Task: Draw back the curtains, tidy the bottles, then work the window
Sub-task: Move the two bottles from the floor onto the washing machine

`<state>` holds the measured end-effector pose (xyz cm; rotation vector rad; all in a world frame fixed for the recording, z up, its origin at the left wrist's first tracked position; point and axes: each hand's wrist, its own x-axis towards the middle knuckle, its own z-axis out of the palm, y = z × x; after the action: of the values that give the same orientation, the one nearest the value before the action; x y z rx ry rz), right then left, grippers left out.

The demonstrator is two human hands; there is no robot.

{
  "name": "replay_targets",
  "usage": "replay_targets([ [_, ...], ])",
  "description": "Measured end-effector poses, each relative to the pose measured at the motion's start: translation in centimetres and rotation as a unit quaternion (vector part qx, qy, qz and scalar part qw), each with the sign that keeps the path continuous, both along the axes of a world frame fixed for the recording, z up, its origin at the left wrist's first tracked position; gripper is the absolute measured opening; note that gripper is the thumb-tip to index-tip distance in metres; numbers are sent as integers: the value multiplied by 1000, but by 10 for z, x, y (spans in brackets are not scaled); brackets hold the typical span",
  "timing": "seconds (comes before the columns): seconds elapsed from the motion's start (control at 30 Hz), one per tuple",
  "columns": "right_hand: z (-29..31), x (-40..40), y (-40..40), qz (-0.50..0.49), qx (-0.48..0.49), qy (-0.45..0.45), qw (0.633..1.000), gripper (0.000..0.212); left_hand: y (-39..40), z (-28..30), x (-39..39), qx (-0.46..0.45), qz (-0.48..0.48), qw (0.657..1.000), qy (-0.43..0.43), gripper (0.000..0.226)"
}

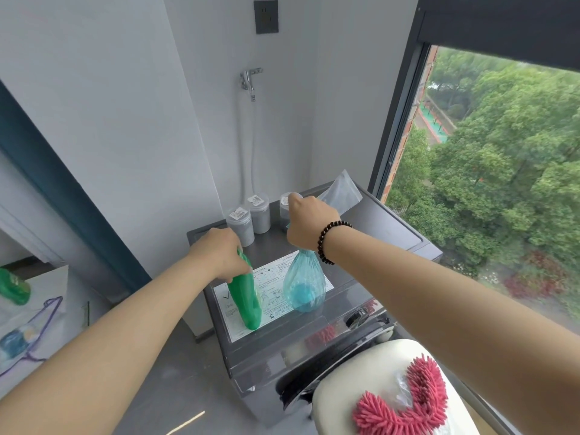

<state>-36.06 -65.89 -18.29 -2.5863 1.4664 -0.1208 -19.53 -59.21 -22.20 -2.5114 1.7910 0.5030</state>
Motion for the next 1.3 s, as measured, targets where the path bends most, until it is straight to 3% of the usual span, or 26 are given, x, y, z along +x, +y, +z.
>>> replay_targets([
  [0.47, 0, -4, -4, -6, -6, 5, 1000, 23, -3, 4, -6, 59, -57, 995, -51, 34],
  [0.7, -1, 0, -6, 6, -29, -15, 999, 27, -2, 26, -3, 31, -43, 998, -39, 28],
  [0.87, -3, -1, -11, -4, -11, -7, 1000, 20, -1, 40, -4, -4, -36, 999, -28, 52],
  [1.3, -4, -1, -9, -2, -12, -18, 1000, 17, -1, 43, -12, -33, -47, 998, -14, 55],
])
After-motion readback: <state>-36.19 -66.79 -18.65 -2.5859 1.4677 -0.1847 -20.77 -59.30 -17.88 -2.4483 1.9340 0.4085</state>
